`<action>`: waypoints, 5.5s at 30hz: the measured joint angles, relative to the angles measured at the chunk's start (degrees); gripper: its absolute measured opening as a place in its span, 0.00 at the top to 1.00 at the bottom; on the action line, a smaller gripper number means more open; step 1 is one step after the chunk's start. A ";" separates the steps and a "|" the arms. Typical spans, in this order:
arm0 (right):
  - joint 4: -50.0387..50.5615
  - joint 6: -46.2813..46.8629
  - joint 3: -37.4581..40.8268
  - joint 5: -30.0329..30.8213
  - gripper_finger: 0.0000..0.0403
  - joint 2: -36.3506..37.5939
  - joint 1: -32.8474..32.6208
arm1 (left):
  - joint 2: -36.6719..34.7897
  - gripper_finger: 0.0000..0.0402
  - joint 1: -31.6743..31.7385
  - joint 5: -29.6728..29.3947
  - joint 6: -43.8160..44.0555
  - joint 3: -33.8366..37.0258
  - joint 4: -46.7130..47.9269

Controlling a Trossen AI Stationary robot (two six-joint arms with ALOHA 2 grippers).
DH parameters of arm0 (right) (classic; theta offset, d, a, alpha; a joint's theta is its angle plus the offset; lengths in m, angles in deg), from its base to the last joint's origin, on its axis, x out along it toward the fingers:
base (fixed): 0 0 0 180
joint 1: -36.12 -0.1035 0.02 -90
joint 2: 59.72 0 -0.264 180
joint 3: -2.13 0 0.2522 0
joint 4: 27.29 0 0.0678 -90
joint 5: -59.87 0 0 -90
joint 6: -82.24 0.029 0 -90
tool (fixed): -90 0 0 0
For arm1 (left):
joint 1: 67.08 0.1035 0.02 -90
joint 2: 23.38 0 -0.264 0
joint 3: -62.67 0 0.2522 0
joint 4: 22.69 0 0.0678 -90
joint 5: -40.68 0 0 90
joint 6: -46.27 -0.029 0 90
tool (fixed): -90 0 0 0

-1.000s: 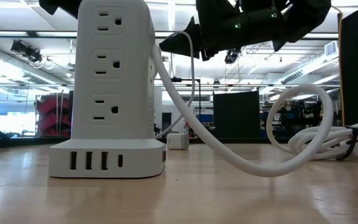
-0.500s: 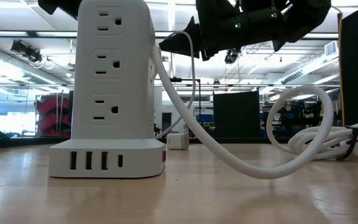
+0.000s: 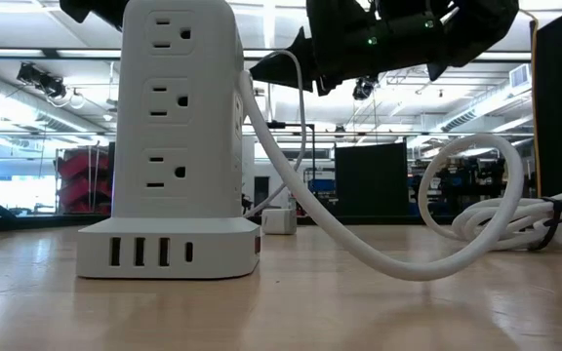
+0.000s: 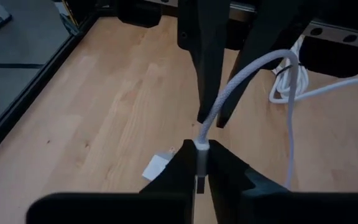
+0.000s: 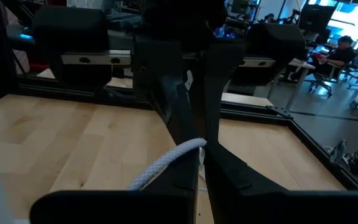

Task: Insert USB
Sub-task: Insert the white charger cable into the white charger adapter

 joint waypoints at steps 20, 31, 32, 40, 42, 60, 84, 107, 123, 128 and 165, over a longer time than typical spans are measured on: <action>9.55 -5.27 -0.01 14.82 0.75 5.07 -3.30 | -7.91 1.00 -5.71 -11.52 -1.61 0.34 0.10; 9.19 -4.31 -0.01 19.33 0.63 6.27 -4.86 | -21.02 1.00 -7.00 -18.39 7.46 11.72 2.69; 7.48 -4.28 0.01 18.59 0.63 6.27 -5.12 | -21.96 1.00 -6.61 -19.68 8.75 11.80 5.05; -5.05 -2.71 -0.05 1.93 0.69 5.84 -6.45 | -25.11 1.00 -4.08 -21.80 7.40 10.08 4.06; -3.20 -2.43 -0.84 2.02 0.71 5.80 -5.99 | -25.01 1.00 -3.58 -21.68 5.86 8.71 2.07; 28.75 -4.64 -25.44 8.59 0.88 -5.02 5.44 | -20.07 1.00 -2.00 -15.62 -2.99 -0.05 -3.79; 51.31 -4.57 -26.57 6.77 0.93 11.70 17.14 | -19.43 1.00 -3.48 9.27 9.85 16.34 -15.59; 59.58 6.71 -22.89 -8.65 0.82 0.42 7.98 | -17.87 1.00 1.69 5.46 10.49 33.24 -52.61; 55.25 6.78 -22.87 2.38 0.74 -10.19 9.08 | -15.71 1.00 4.01 2.48 11.04 33.24 -51.93; 56.97 8.16 -22.93 -2.43 0.60 -11.35 10.76 | -14.54 1.00 4.15 2.49 11.04 33.24 -52.23; 54.79 8.10 -22.78 -6.25 0.72 -13.10 8.08 | -13.22 1.00 4.09 8.02 10.65 33.24 -60.75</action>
